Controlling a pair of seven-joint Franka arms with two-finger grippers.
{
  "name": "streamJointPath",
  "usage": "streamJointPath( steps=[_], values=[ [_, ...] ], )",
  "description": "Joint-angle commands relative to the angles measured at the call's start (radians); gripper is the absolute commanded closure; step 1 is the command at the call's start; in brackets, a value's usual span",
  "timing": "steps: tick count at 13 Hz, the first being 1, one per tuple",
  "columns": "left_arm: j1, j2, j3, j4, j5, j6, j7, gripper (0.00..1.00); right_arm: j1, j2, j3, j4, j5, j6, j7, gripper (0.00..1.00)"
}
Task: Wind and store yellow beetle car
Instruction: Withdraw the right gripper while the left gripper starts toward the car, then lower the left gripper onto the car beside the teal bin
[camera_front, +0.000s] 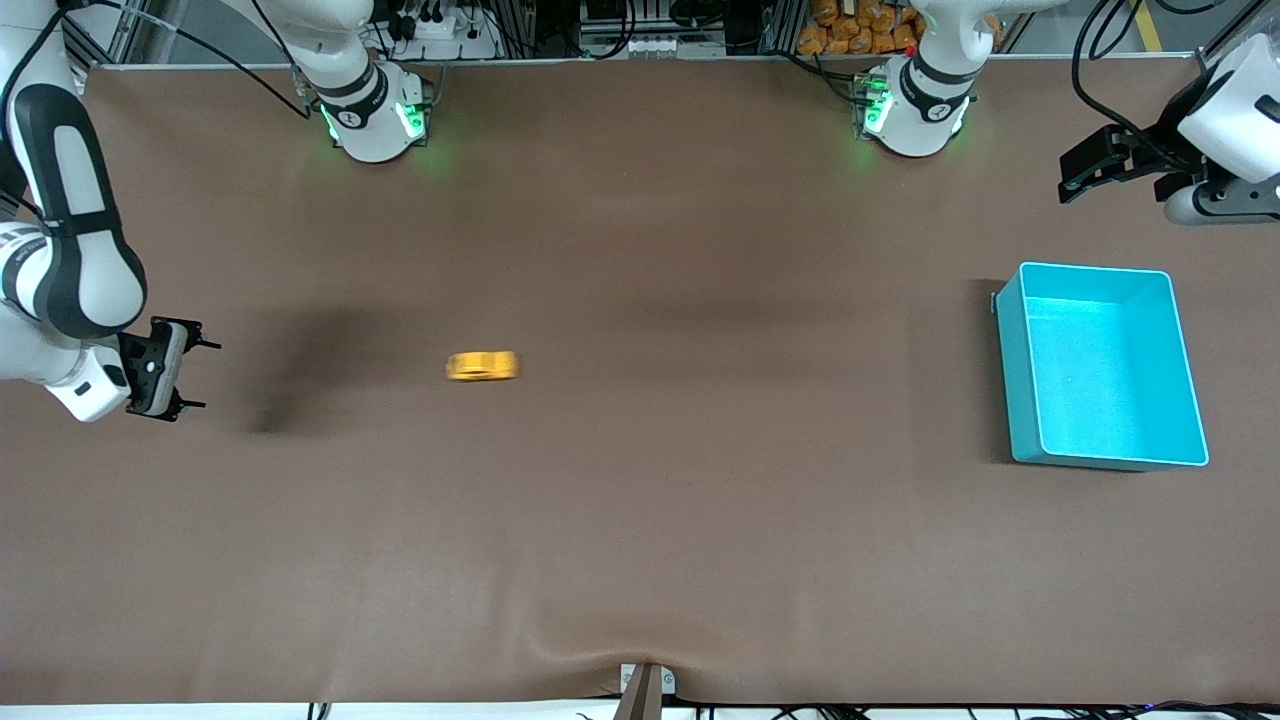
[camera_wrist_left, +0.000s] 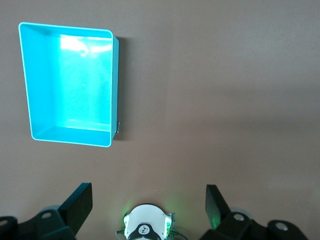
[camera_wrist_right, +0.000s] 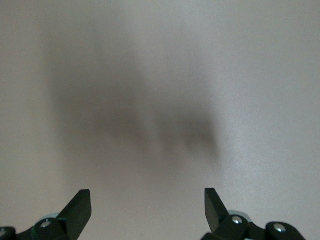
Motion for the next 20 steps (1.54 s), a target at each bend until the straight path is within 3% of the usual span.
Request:
streamJointPath(
  steps=[1,15,17,20],
  values=[
    [-0.004,0.002,-0.006,0.012,0.023,0.010,-0.008,0.00,-0.026,0.008,0.013,0.025,0.025,-0.030,0.018,0.00],
    [0.002,0.014,-0.003,0.008,0.030,0.013,-0.010,0.00,-0.033,0.002,0.013,0.026,0.051,-0.048,0.038,0.00],
    [0.005,0.018,-0.003,0.008,0.030,0.013,-0.008,0.00,-0.023,-0.018,0.016,0.052,0.051,-0.066,0.122,0.00],
    [0.024,0.063,-0.002,0.003,0.032,0.013,-0.019,0.00,0.027,-0.028,0.020,0.190,0.051,-0.197,0.343,0.00]
  ],
)
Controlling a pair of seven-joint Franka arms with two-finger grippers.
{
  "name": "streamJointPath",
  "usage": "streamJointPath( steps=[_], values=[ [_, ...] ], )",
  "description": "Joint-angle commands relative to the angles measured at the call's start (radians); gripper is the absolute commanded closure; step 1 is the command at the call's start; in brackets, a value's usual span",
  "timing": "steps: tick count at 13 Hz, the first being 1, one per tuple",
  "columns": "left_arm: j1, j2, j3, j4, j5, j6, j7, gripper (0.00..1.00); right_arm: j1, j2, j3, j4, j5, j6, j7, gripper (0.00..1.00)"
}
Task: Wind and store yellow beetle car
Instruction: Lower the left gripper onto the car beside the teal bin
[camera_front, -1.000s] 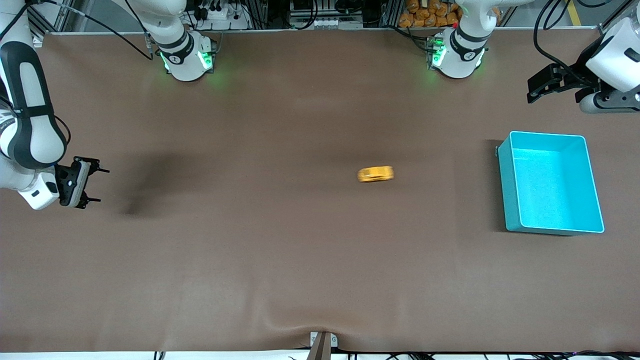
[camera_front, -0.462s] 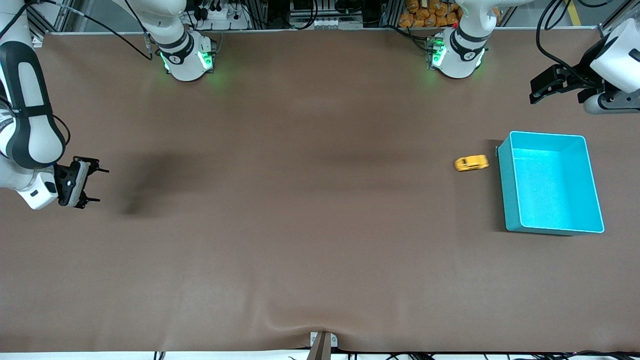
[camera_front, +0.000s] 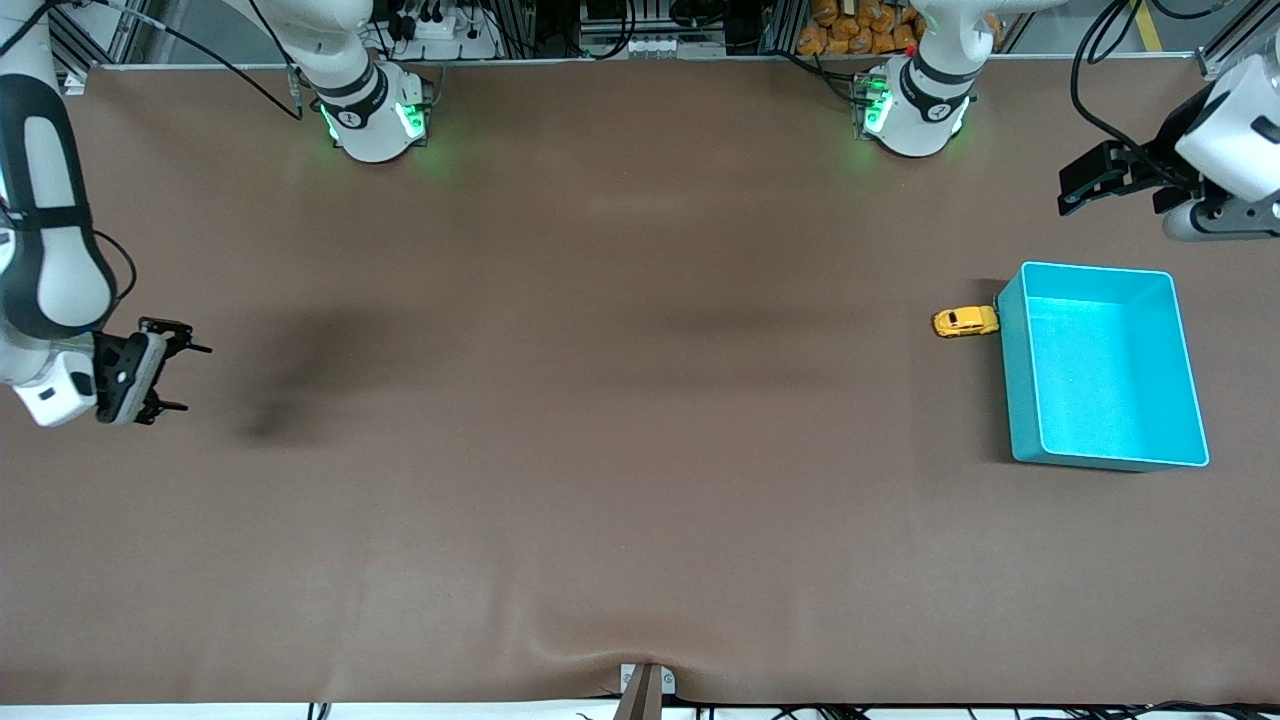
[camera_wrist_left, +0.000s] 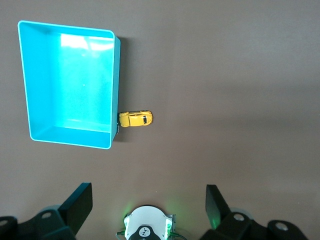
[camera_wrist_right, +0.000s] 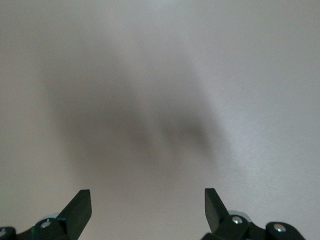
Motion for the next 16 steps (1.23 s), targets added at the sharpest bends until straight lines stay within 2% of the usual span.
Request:
streamJointPath(
  steps=[1,4,7,10,12,16],
  values=[
    [0.016,0.039,-0.004,0.004,0.027,0.005,-0.021,0.00,0.054,-0.018,0.015,0.118,0.016,-0.113,0.217,0.00],
    [0.027,0.102,-0.004,0.000,0.048,0.032,-0.098,0.00,0.131,-0.018,0.020,0.270,0.016,-0.241,0.428,0.00],
    [0.028,0.122,-0.006,-0.066,0.048,0.086,-0.214,0.00,0.194,-0.037,0.018,0.339,0.016,-0.247,0.539,0.00],
    [0.027,0.116,-0.006,-0.227,0.050,0.259,-0.386,0.00,0.222,-0.120,0.020,0.339,0.013,-0.249,0.685,0.00],
    [0.021,0.119,-0.006,-0.327,0.050,0.365,-0.561,0.00,0.249,-0.183,0.015,0.334,0.004,-0.249,0.696,0.00],
    [0.022,0.125,-0.006,-0.526,0.070,0.518,-0.842,0.00,0.257,-0.266,-0.009,0.327,-0.010,-0.282,0.873,0.00]
  ],
)
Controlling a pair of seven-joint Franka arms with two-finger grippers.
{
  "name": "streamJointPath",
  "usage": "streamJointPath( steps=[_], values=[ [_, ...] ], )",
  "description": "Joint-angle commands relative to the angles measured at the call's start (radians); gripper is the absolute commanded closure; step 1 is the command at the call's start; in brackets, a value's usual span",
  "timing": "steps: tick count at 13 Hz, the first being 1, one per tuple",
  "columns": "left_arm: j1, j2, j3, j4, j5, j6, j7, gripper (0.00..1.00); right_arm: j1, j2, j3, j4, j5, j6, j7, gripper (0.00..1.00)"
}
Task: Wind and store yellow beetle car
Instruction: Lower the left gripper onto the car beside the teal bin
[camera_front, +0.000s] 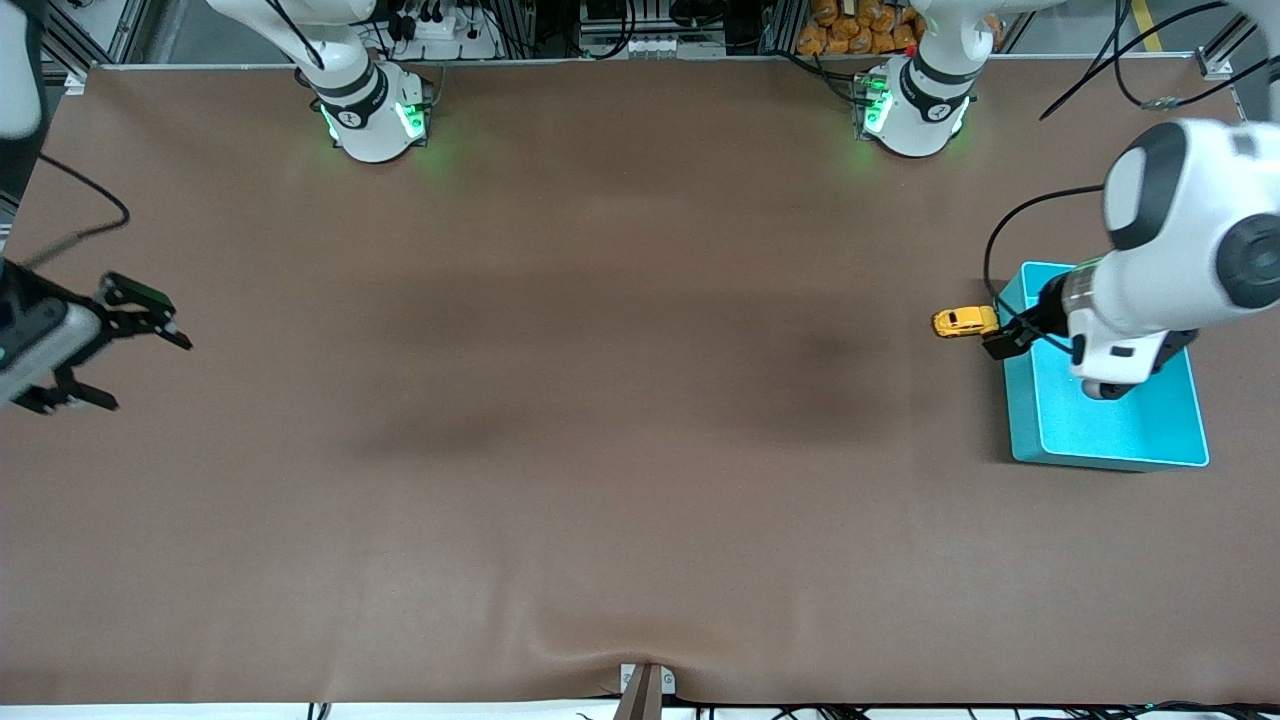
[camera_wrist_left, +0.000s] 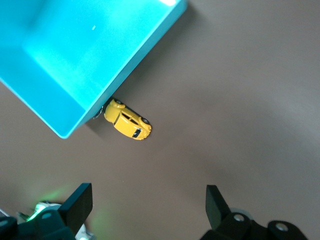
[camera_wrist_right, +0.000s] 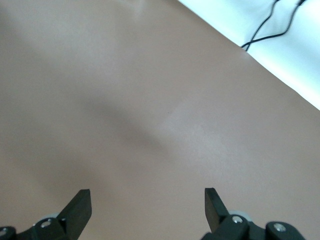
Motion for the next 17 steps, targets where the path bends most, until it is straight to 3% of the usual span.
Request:
streamJointPath(
  steps=[1,5,8,12,15,17],
  values=[
    [0.007,-0.029,-0.002,-0.163,0.028,0.137,-0.153,0.00,0.012,-0.066,-0.033,-0.032,-0.007,-0.042,0.170,0.00],
    [0.025,-0.005,-0.001,-0.294,0.035,0.308,-0.347,0.00,0.013,-0.111,-0.085,-0.036,-0.007,-0.114,0.412,0.00],
    [0.046,0.037,0.004,-0.362,0.048,0.430,-0.484,0.00,-0.001,-0.169,-0.085,-0.085,-0.047,-0.151,0.486,0.00],
    [0.126,0.038,0.005,-0.445,0.057,0.578,-0.535,0.00,0.036,-0.259,-0.085,-0.186,-0.137,-0.154,0.615,0.00],
    [0.146,0.040,0.005,-0.486,0.074,0.624,-0.540,0.00,0.050,-0.322,-0.085,-0.256,-0.148,-0.168,0.608,0.00],
    [0.148,0.042,0.005,-0.508,0.075,0.638,-0.541,0.00,0.077,-0.321,-0.123,-0.254,-0.148,-0.176,0.605,0.00]
  ],
)
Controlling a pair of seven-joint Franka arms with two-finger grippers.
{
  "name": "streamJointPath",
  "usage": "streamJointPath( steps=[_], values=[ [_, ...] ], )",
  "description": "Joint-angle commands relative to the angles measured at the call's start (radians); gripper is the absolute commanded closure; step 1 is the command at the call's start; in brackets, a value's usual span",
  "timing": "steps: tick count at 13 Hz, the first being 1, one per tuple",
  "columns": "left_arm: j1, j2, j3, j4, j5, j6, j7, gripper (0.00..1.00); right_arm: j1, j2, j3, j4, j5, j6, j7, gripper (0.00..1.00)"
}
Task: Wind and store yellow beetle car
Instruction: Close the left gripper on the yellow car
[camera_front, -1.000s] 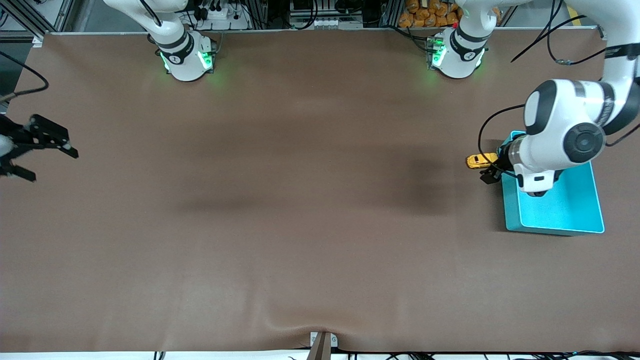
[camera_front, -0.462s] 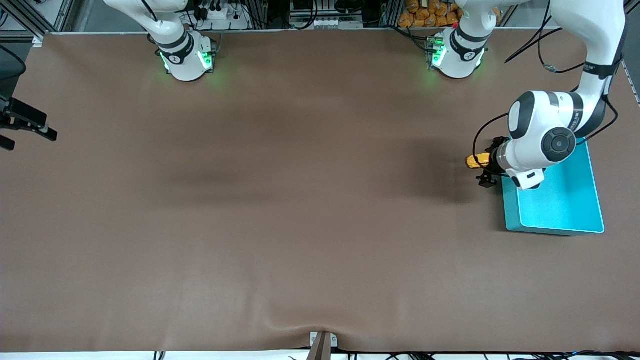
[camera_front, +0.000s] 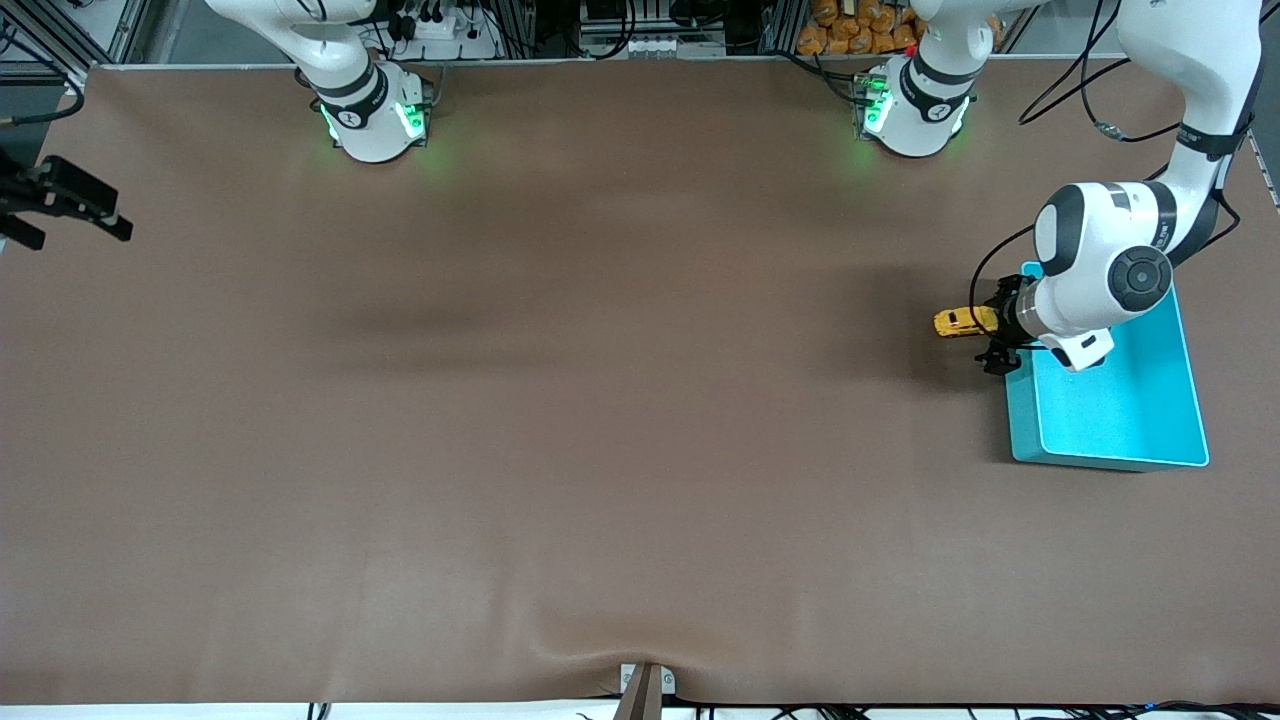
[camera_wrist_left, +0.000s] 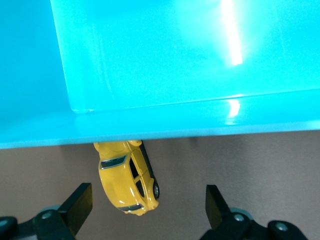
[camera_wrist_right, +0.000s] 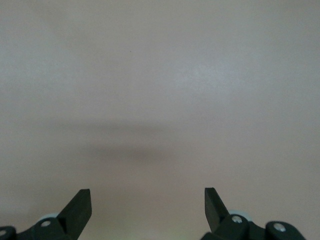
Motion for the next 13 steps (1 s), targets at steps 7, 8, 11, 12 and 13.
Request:
streamJointPath(
  steps=[7,8,11,12,13],
  values=[
    [0.004,-0.001,-0.006,-0.109,0.036,0.116,-0.037,0.00,0.092,-0.030,-0.041,-0.063,-0.024,0.004,0.141,0.00],
    [0.004,0.002,-0.006,-0.119,0.034,0.136,-0.037,0.00,0.095,-0.030,-0.040,-0.060,-0.033,0.008,0.141,0.00],
    [0.006,0.004,0.017,-0.136,0.034,0.163,-0.037,0.00,0.097,-0.022,-0.037,-0.060,-0.041,0.039,0.136,0.00],
    [0.006,0.008,0.019,-0.137,0.036,0.175,-0.037,0.00,0.111,-0.016,-0.041,-0.057,-0.044,0.045,0.136,0.00],
    [0.006,0.013,0.022,-0.137,0.036,0.178,-0.035,0.00,0.109,-0.002,-0.041,-0.045,-0.046,0.045,0.133,0.00]
  ],
)
